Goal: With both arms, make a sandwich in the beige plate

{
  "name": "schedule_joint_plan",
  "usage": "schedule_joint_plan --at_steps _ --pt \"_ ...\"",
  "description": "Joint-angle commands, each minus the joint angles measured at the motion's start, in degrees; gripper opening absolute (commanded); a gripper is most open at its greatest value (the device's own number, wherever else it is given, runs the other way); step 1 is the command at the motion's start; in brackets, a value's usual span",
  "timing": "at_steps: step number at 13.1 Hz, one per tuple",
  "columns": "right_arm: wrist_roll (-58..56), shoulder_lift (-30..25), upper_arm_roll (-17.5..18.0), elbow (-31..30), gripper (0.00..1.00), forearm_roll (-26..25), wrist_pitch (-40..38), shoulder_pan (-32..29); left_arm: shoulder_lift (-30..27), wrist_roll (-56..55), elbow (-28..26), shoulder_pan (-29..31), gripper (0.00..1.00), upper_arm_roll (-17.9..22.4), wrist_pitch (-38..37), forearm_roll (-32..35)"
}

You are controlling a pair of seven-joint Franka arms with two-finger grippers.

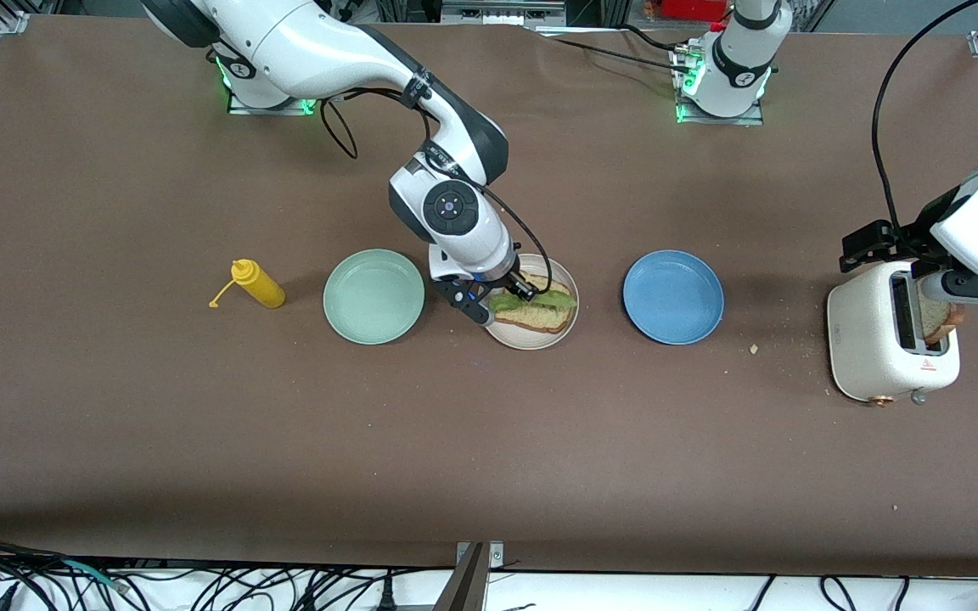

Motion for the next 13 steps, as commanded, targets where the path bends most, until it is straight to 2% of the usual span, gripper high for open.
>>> schedule_joint_plan --at_steps 1,6,8,13 --pt "-1.95 -1.45 0.22 -0.34 1.00 -0.75 -0.05 -0.27 -0.08 0.14 -0.04 0.05 1.00 0.06 -0.21 -1.31" --pt "-2.31 -1.63 0.22 -0.52 1.00 -2.42 -0.23 -0.36 -0.08 0.05 -0.04 0.05 1.00 0.06 -0.21 -1.31" --pt "-4.49 -4.42 0.22 -1.48 1.00 -3.39 -2.50 -1.49 -0.08 0.05 -0.04 0.05 1.00 0.06 -0.21 -1.39" --pt "-23.71 -18.21 0.04 -2.36 1.00 -2.07 -24.88 -7.99 0.27 0.57 -0.04 0.75 1.00 0.15 -0.21 -1.31"
